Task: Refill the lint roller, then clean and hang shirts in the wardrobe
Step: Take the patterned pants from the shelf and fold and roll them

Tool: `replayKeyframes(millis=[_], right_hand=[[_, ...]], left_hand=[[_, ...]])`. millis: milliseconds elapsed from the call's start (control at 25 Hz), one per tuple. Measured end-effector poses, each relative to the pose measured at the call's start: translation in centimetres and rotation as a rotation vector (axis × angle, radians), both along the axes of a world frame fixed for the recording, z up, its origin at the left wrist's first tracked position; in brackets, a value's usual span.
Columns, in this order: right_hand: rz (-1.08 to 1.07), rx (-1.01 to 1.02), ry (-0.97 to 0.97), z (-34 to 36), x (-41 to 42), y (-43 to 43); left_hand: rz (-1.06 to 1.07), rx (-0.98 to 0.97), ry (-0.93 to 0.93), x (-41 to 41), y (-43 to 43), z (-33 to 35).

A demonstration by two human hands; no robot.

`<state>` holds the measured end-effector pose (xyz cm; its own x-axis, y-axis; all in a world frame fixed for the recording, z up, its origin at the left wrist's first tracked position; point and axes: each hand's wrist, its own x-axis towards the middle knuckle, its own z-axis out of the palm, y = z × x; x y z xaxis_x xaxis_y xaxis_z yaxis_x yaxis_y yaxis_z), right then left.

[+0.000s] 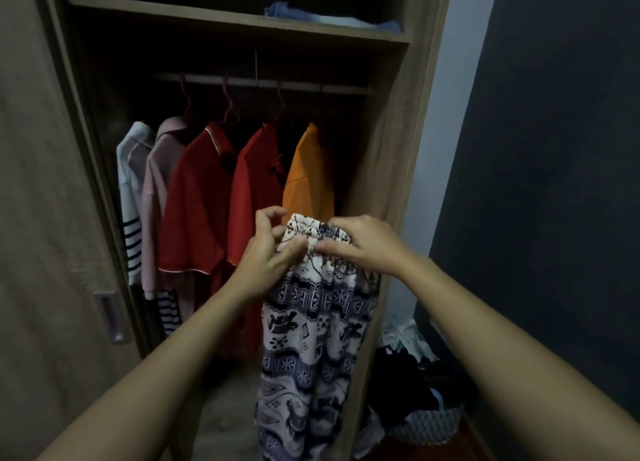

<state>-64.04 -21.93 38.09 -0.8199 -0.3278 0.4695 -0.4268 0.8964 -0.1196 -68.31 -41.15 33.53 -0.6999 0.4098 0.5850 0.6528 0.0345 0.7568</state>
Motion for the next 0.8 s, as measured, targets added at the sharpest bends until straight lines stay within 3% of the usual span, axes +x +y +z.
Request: replayKeyframes(millis=[160,320,480,640,800], right_hand=[[0.022,0.197,0.098,4.3,-0.6,-0.7],[-0.065,0.164,0.183,6.8,-1.1,0.4],[-0.182,-0.029,0.221,8.7,-0.8,2.1],[-0.307,-0.009,0.185,8.7,-0.9,3.7],[-0.389,-0.045,0.109,7.1,-1.5,5.4]], left_hand=[[-0.058,-0.294,-0.172,-0.8,-1.8,-4.1],[-0.125,-0.421,-0.345,-1.3,-2.9,-9.4],[-0.051,-0.550,-0.303,-1.0,-3.6,-12.7],[0.091,-0.454,-0.248,-1.2,-4.3,-14.2],[0.264,-0.508,-0.116,-0.8,-4.4,-14.9]])
